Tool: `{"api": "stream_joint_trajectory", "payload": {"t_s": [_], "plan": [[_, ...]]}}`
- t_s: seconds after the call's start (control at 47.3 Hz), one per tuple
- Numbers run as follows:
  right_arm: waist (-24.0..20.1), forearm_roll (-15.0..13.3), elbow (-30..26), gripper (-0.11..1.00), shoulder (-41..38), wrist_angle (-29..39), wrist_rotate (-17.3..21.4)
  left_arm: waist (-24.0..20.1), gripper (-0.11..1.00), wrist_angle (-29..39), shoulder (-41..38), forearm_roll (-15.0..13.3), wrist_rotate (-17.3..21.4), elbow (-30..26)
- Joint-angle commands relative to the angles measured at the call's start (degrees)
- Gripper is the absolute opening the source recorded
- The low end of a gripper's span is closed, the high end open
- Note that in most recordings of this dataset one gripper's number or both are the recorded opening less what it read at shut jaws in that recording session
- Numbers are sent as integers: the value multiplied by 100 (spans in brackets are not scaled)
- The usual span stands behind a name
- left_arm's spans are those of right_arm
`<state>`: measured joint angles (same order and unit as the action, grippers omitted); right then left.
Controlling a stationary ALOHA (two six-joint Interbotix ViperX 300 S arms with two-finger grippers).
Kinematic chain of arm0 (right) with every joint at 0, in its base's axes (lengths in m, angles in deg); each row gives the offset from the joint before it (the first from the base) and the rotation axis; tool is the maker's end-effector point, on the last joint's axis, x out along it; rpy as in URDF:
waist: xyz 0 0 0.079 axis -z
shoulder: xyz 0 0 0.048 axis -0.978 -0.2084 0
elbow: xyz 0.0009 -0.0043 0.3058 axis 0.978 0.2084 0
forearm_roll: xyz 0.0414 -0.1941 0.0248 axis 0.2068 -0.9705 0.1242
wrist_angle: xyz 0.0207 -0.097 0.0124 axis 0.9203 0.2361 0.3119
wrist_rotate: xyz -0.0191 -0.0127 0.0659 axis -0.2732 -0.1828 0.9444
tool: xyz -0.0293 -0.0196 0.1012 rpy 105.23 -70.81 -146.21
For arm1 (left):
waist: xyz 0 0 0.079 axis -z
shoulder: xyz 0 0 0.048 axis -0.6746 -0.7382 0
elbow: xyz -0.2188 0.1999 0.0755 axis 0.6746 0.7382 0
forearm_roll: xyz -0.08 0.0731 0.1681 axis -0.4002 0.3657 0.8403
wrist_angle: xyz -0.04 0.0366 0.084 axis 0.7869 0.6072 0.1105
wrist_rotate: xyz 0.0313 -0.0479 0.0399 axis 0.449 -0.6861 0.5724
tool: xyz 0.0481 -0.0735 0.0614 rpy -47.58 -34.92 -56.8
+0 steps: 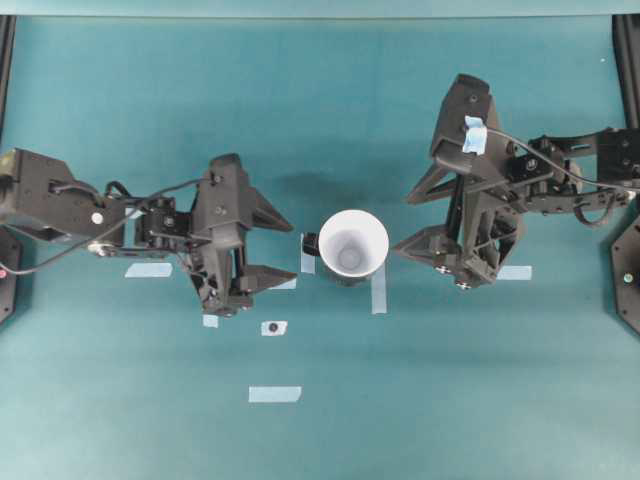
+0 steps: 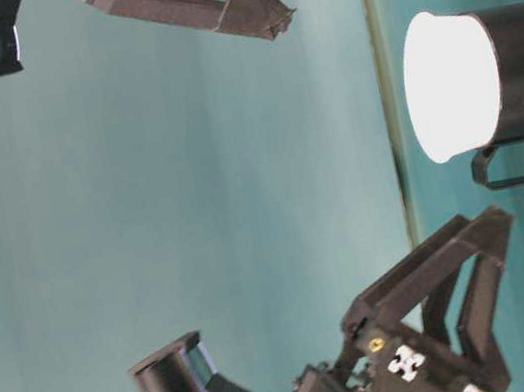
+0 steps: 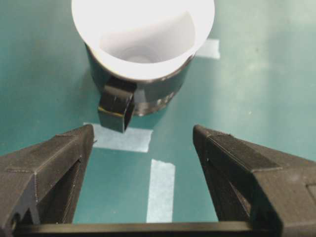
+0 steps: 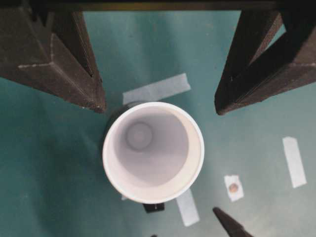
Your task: Holding the cup holder with the left arm, the right arm places the cup into the cup holder.
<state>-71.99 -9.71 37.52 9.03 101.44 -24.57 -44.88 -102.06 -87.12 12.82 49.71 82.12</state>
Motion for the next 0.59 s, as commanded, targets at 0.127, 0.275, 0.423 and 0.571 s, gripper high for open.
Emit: {"api": "stream_joint_trajectory", "payload": {"t_s": [0.127, 0.275, 0.423, 0.571], "plan": [[-18, -18, -44, 93, 88, -18, -70, 9, 88, -9, 272, 18, 0, -44], [-26, -18, -44, 93, 88, -18, -79, 18, 88, -9, 272, 18, 9, -44], [-18, -18, -44, 93, 88, -18, -79, 26, 88, -9, 281, 18, 9, -44], [-18, -18, -44, 93, 97, -35, -70, 26, 88, -9, 281, 18, 9, -44]]}}
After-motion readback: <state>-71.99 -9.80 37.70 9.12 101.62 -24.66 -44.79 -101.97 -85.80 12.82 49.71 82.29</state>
